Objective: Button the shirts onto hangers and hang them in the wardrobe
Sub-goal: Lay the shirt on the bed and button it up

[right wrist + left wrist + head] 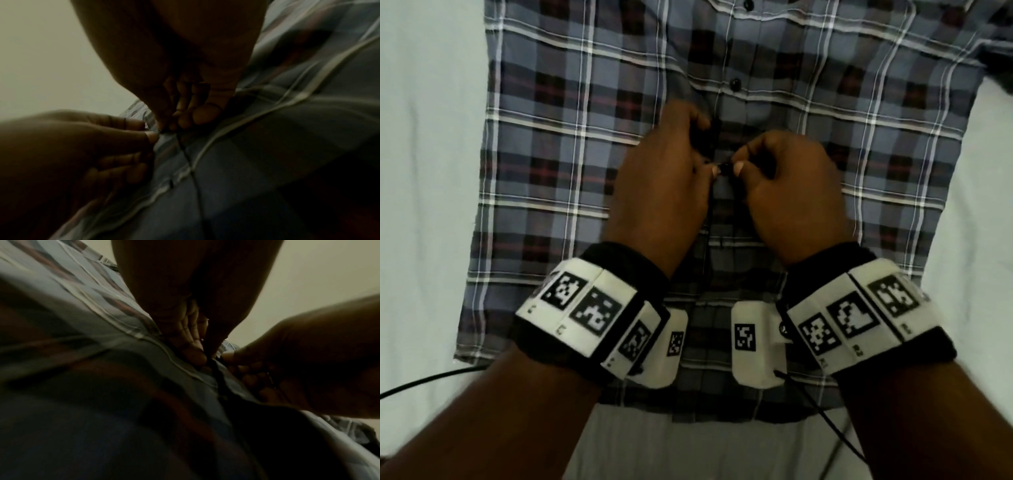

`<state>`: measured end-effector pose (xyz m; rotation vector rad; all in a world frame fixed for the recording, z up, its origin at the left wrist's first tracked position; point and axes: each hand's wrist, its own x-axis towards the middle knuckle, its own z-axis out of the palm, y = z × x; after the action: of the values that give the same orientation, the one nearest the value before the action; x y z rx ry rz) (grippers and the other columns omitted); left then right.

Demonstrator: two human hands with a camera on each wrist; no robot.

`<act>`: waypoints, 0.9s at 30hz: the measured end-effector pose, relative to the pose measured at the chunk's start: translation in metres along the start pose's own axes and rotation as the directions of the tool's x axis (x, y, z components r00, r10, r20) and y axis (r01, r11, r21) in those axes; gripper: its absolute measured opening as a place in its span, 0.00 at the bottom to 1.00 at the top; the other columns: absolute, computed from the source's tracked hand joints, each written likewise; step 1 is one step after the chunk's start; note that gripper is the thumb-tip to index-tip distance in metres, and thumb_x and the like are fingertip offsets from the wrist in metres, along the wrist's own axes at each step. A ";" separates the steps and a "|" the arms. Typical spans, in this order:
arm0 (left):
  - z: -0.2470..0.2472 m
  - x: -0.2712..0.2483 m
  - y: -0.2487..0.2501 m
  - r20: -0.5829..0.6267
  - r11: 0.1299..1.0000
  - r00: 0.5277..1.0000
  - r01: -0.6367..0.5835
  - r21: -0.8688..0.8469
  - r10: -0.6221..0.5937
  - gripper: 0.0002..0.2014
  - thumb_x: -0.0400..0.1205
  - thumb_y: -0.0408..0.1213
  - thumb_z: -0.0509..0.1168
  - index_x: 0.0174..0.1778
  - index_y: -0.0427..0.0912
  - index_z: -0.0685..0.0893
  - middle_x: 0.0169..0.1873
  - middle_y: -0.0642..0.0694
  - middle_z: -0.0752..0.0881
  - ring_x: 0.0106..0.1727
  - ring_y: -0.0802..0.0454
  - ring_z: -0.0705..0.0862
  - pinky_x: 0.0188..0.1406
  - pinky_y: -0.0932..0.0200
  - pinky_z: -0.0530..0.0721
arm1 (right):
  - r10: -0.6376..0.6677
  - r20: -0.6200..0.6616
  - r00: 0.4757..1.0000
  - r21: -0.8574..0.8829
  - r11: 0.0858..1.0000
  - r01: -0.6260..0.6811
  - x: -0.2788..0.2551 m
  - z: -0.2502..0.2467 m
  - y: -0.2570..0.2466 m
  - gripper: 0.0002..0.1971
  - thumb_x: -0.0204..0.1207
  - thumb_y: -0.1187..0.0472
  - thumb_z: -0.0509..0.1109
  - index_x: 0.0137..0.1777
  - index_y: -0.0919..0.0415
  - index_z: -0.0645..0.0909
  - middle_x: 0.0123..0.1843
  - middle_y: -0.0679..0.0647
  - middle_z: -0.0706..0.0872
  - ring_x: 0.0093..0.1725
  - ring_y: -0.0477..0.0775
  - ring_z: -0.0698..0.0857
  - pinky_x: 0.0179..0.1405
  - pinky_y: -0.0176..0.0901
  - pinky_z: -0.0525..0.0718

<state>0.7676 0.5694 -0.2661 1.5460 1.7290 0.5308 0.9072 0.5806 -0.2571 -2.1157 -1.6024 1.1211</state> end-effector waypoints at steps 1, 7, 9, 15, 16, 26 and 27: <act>-0.001 -0.008 0.000 0.001 1.000 1.000 0.013 0.011 -0.013 0.12 0.84 0.35 0.69 0.62 0.48 0.80 0.45 0.54 0.85 0.45 0.60 0.84 0.44 0.61 0.83 | -0.018 -0.033 0.999 -0.001 1.000 0.018 -0.007 0.000 -0.001 0.06 0.83 0.60 0.70 0.45 0.49 0.83 0.40 0.37 0.84 0.42 0.35 0.83 0.39 0.27 0.79; -0.002 -0.082 -0.013 0.154 0.995 0.984 0.079 0.059 -0.087 0.12 0.86 0.34 0.65 0.64 0.48 0.87 0.56 0.52 0.87 0.57 0.57 0.83 0.51 0.74 0.75 | 0.017 -0.016 1.000 -0.079 0.997 -0.018 -0.065 0.011 0.005 0.11 0.79 0.46 0.72 0.41 0.51 0.80 0.34 0.44 0.82 0.35 0.41 0.81 0.32 0.35 0.77; -0.001 -0.101 -0.013 0.225 0.997 0.971 0.069 0.042 -0.077 0.12 0.86 0.36 0.63 0.62 0.50 0.87 0.55 0.54 0.86 0.55 0.59 0.82 0.51 0.71 0.78 | 0.035 0.016 0.999 -0.095 0.995 -0.033 -0.075 0.020 0.010 0.16 0.77 0.39 0.72 0.42 0.51 0.78 0.37 0.45 0.82 0.38 0.44 0.81 0.34 0.38 0.76; -0.004 -0.136 -0.010 0.422 0.984 0.902 -0.144 0.102 0.088 0.19 0.79 0.38 0.51 0.58 0.52 0.84 0.52 0.50 0.83 0.48 0.51 0.83 0.39 0.53 0.87 | 0.009 0.041 0.999 -0.236 0.972 0.001 -0.071 0.022 0.018 0.07 0.81 0.55 0.69 0.45 0.57 0.81 0.41 0.51 0.83 0.42 0.50 0.83 0.36 0.41 0.75; -0.006 -0.134 -0.012 0.392 0.982 0.915 -0.152 0.110 0.098 0.20 0.80 0.37 0.51 0.61 0.54 0.83 0.52 0.50 0.84 0.49 0.52 0.84 0.40 0.58 0.87 | 0.012 0.042 0.999 -0.227 0.974 -0.002 -0.070 0.020 0.020 0.06 0.82 0.58 0.68 0.45 0.58 0.82 0.41 0.50 0.84 0.41 0.50 0.83 0.37 0.41 0.76; 0.020 -0.064 -0.003 0.158 0.980 0.987 -0.070 0.188 0.040 0.10 0.86 0.35 0.64 0.62 0.44 0.85 0.50 0.50 0.78 0.47 0.55 0.76 0.40 0.68 0.63 | 0.066 -0.034 0.997 0.134 0.989 -0.061 -0.075 0.015 0.028 0.05 0.75 0.60 0.76 0.39 0.53 0.84 0.34 0.45 0.86 0.36 0.42 0.85 0.33 0.33 0.81; 0.022 -0.060 -0.002 0.157 0.975 0.987 -0.059 0.213 0.025 0.08 0.86 0.35 0.64 0.59 0.43 0.84 0.49 0.51 0.74 0.45 0.56 0.73 0.38 0.66 0.63 | 0.065 -0.041 0.997 0.159 0.986 -0.058 -0.076 0.016 0.028 0.05 0.75 0.60 0.77 0.39 0.53 0.85 0.34 0.45 0.86 0.36 0.42 0.85 0.34 0.35 0.82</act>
<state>0.7823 0.5068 -0.2668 1.7311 1.6827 0.2410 0.9088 0.4986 -0.2532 -2.0852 -1.3885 1.1688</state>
